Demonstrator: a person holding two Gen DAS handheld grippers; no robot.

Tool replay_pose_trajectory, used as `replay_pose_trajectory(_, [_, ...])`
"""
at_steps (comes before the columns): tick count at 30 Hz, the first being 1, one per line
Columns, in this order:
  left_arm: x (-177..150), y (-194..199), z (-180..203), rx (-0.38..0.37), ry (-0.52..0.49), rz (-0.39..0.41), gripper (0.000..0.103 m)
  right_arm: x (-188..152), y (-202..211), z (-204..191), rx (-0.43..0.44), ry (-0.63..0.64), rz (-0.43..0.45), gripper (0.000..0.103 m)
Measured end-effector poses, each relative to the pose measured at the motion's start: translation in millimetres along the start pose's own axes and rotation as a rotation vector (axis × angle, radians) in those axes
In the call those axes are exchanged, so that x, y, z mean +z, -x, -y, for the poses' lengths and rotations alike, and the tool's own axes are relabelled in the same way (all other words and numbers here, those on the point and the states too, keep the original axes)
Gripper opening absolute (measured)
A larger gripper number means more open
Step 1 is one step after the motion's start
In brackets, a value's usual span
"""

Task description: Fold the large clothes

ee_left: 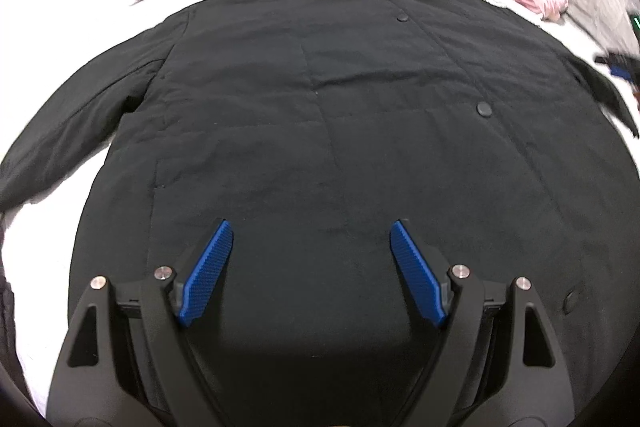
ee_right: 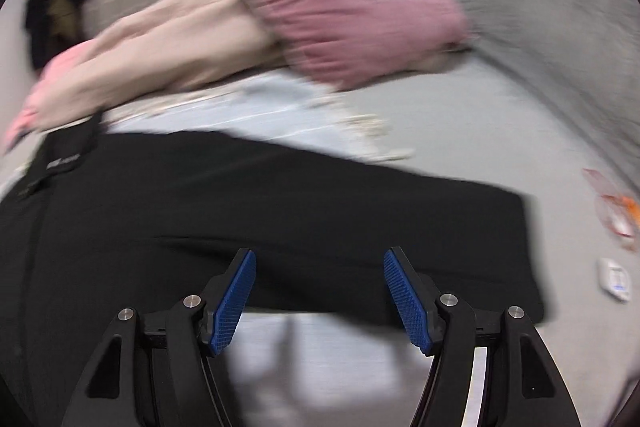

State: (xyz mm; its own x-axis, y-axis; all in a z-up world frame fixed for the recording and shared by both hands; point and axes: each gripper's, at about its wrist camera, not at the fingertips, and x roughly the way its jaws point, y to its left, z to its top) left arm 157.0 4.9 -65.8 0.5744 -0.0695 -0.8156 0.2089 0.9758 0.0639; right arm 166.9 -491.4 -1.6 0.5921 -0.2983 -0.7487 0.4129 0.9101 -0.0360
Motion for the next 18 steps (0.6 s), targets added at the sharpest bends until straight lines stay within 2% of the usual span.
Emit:
replay_pose_trajectory(2, [-1, -1, 1, 0.007, -0.019, 0.008, 0.082, 3, -17, -31, 0.055, 0.042, -0.031, 0.068])
replay_pose_trajectory(5, [-2, -1, -1, -0.003, -0.023, 0.007, 0.083, -3, -42, -29, 0.025, 0.069, -0.069, 0.068])
replay_pose_trajectory(7, [-1, -1, -3, -0.008, -0.031, -0.001, 0.083, -10, -54, -2, -0.019, 0.056, -0.086, 0.068])
replay_pose_trajectory(8, [-1, 0, -4, -0.003, -0.037, -0.009, 0.083, -13, -58, 22, -0.074, 0.049, -0.106, 0.068])
replay_pose_trajectory(9, [0, 1, -3, 0.003, -0.037, -0.019, 0.083, -18, -63, 44, -0.116, 0.042, -0.124, 0.072])
replay_pose_trajectory(11, [8, 9, 0, 0.009, -0.031, -0.06, 0.083, -26, -60, 88, -0.088, 0.011, -0.133, 0.077])
replay_pose_trajectory(12, [13, 17, 5, -0.007, -0.036, -0.059, 0.083, -28, -55, 101, -0.1, 0.008, -0.145, 0.077])
replay_pose_trajectory(13, [21, 29, 11, -0.035, -0.051, -0.035, 0.083, -29, -48, 115, -0.178, 0.021, -0.161, 0.077])
replay_pose_trajectory(14, [30, 44, 20, -0.06, -0.076, 0.009, 0.083, -29, -43, 124, -0.218, 0.027, -0.166, 0.079])
replay_pose_trajectory(15, [38, 55, 30, -0.073, -0.103, 0.047, 0.083, -28, -33, 141, -0.182, 0.011, -0.156, 0.079])
replay_pose_trajectory(16, [49, 65, 44, -0.086, -0.142, 0.084, 0.083, -26, -24, 162, -0.098, -0.044, -0.139, 0.079])
replay_pose_trajectory(18, [74, 74, 80, -0.127, -0.225, 0.117, 0.083, -20, -17, 192, 0.001, -0.15, -0.119, 0.081])
